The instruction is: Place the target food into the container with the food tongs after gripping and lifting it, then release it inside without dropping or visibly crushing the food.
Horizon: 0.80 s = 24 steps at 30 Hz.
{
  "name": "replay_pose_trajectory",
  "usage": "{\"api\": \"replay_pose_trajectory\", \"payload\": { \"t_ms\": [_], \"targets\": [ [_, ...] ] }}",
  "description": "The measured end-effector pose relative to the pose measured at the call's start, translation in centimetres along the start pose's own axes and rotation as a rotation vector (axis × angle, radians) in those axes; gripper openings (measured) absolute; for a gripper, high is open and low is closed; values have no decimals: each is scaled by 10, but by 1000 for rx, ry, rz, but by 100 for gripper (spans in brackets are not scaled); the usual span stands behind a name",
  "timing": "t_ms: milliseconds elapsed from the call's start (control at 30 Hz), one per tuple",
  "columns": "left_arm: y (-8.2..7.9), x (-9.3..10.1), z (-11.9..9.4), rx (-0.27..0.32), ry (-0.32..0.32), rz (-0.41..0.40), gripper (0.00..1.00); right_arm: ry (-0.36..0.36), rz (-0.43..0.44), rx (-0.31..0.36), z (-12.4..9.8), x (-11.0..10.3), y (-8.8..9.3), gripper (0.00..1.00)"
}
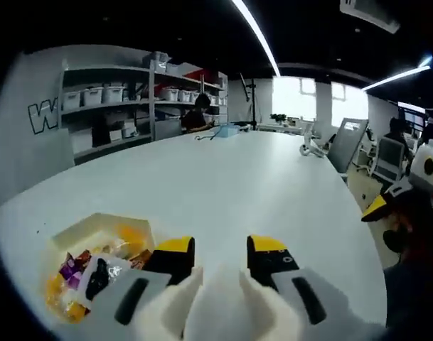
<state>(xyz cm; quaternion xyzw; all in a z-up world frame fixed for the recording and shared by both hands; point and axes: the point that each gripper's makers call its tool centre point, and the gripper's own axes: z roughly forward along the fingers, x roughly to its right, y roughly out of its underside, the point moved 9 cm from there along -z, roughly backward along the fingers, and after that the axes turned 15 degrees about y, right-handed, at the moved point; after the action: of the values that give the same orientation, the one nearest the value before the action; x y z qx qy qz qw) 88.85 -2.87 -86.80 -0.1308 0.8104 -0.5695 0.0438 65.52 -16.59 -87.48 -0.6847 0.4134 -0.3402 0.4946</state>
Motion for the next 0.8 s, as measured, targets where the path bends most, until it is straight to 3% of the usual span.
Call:
{"api": "replay_pose_trajectory", "payload": {
  "t_ms": [167, 400, 633, 800],
  "targets": [
    [2, -9, 2, 0, -30, -8, 28, 3, 14, 5, 0, 3, 1, 99],
    [14, -13, 7, -95, -37, 20, 28, 27, 28, 7, 0, 13, 1, 99],
    [16, 1, 2, -110, -7, 12, 29, 29, 24, 10, 3, 15, -2, 99],
    [23, 16, -7, -85, 7, -11, 29, 12, 17, 16, 3, 7, -3, 99]
  ]
}}
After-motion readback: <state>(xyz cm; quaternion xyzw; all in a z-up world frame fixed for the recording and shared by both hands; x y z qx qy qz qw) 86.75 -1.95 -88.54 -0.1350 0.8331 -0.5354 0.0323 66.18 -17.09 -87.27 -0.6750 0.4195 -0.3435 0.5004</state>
